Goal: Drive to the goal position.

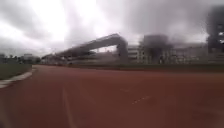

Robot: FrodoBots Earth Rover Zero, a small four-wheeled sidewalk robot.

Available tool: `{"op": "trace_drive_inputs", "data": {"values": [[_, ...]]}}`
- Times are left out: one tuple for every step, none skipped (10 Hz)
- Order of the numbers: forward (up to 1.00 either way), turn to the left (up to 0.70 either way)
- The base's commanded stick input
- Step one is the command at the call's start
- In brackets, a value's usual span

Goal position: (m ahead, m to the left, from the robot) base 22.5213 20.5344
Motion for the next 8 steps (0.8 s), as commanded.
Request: {"op": "trace_drive_inputs", "data": {"values": [[0.70,0.00],[0.70,0.05],[0.70,0.20],[0.70,0.35],[0.70,0.35],[0.70,0.35],[0.70,0.35],[0.70,0.35]]}}
